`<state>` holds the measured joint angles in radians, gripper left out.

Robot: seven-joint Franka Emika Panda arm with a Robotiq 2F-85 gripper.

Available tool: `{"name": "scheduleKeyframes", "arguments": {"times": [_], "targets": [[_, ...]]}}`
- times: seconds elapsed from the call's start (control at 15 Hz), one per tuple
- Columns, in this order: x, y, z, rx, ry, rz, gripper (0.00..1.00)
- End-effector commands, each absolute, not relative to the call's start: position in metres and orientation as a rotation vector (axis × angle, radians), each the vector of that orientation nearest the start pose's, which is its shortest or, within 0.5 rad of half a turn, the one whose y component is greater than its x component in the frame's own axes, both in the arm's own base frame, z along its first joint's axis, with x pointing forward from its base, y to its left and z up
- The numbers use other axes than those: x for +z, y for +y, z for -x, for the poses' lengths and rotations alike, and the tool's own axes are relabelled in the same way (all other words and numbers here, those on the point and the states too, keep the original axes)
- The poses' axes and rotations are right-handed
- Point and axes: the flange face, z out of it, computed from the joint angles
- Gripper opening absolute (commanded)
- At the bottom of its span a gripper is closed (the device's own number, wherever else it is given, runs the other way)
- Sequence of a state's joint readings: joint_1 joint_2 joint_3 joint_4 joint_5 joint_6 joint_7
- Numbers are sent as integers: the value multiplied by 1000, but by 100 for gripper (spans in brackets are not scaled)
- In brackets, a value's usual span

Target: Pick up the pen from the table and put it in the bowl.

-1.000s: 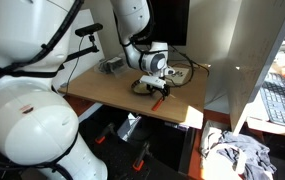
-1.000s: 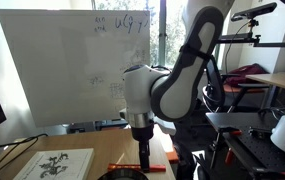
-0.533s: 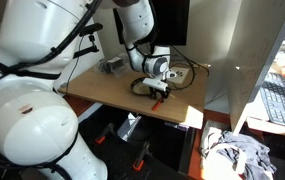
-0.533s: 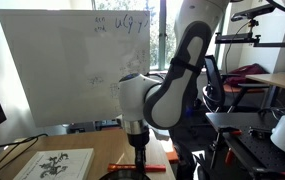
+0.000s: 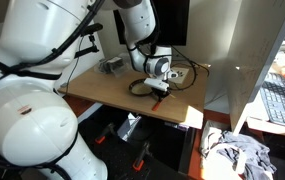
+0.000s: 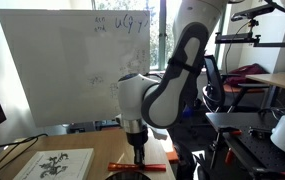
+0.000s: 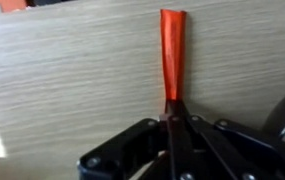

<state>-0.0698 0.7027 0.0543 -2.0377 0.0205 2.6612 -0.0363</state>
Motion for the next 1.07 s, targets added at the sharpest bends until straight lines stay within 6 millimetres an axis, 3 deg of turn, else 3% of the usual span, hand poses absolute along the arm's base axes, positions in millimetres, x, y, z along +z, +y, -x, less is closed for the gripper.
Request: {"name": "scheduleKeyframes", "arguments": {"times": [0.0,0.13,0.6,0.67,0.73,0.8,0.87,1.0], "targets": [[86,-12,-572,151,10,3074,26],[87,-10,-572,141,6,3076,32],[81,-8,-572,165,5,3081,86],[78,-8,-572,171,6,3081,84],[77,-9,-571,173,6,3083,50],[75,-9,-571,175,4,3083,56],[75,-9,-570,177,3,3088,55],[78,-10,-571,162,6,3089,40]]}}
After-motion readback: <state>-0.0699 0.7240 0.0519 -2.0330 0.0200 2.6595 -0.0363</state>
